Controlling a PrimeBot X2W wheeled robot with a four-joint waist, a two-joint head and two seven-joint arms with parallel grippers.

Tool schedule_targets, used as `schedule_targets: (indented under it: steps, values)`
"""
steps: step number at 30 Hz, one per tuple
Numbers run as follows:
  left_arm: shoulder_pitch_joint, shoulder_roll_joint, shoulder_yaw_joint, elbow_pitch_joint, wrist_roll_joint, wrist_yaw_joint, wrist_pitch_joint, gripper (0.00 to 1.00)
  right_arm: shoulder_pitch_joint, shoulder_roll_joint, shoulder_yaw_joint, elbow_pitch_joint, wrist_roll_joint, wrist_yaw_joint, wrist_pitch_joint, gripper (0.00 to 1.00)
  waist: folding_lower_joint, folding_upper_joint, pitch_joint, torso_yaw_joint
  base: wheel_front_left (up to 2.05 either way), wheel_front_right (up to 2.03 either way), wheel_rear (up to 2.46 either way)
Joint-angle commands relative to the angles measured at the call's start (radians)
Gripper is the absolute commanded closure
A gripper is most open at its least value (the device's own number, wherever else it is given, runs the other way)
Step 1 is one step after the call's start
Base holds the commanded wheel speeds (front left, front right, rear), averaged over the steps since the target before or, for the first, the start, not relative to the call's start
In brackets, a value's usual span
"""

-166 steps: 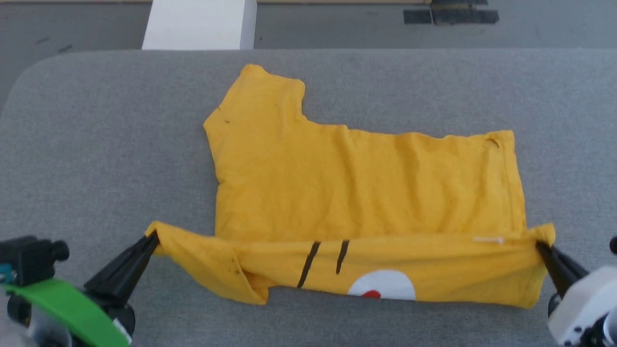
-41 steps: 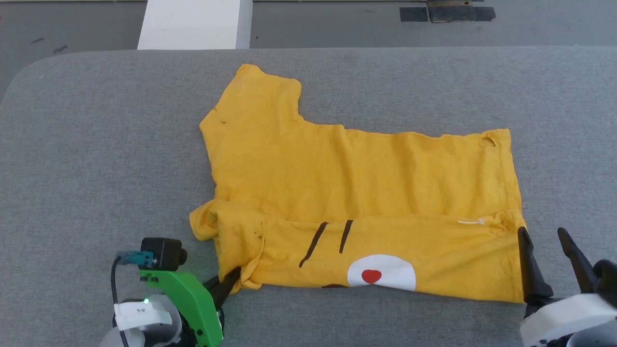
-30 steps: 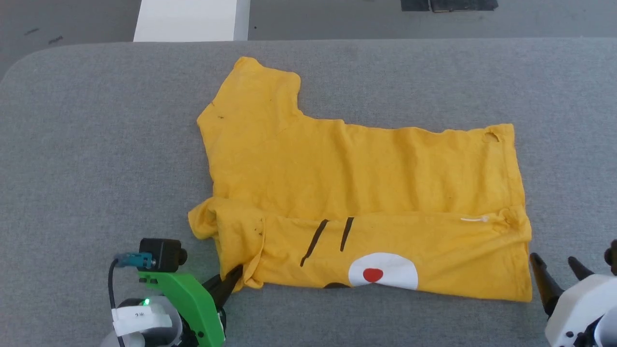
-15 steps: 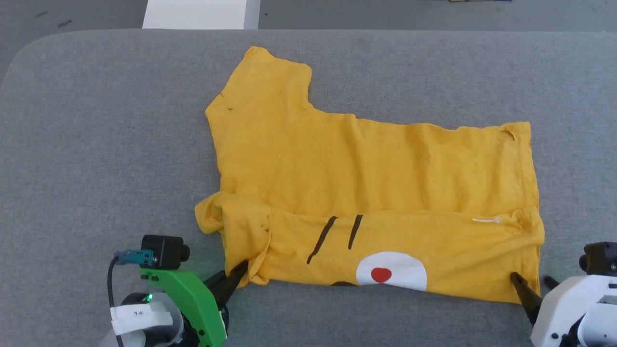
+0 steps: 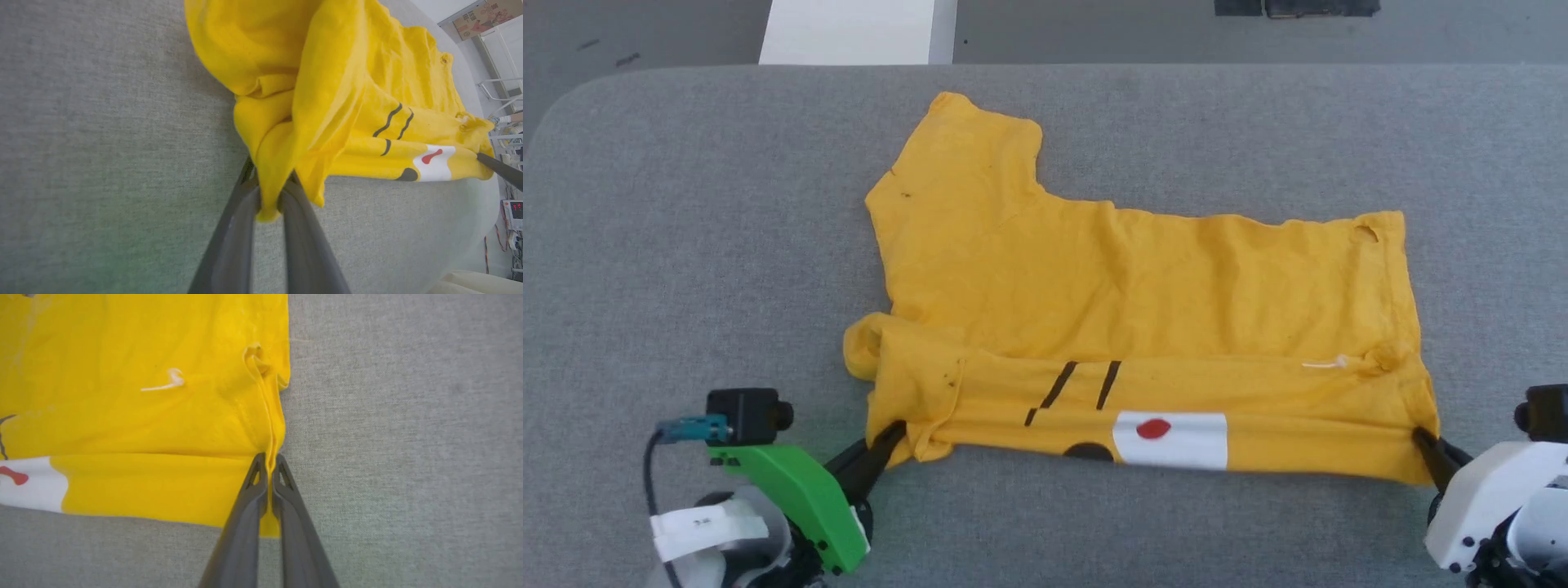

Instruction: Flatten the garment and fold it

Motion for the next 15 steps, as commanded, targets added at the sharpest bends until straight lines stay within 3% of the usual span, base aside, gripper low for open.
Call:
schedule_targets:
  steps: [1, 15]
  values:
    - [0.009, 0.020, 0.018, -0.016, -0.018, -0.003, -0.003, 1.00, -0.015, -0.001, -0.012, -0.017, 0.013, -0.001, -0.009, 1.00, 0.0000, 0.0000, -0.014, -0.005, 0.00, 0.00, 0.00]
    - [0.272, 0.108, 0.054, -0.225, -0.117, 0.005, 0.078, 1.00, 0.193, -0.001, -0.067, -0.189, 0.127, -0.001, 0.101, 1.00, 0.0000, 0.0000, -0.072, -0.019, 0.00, 0.00, 0.00]
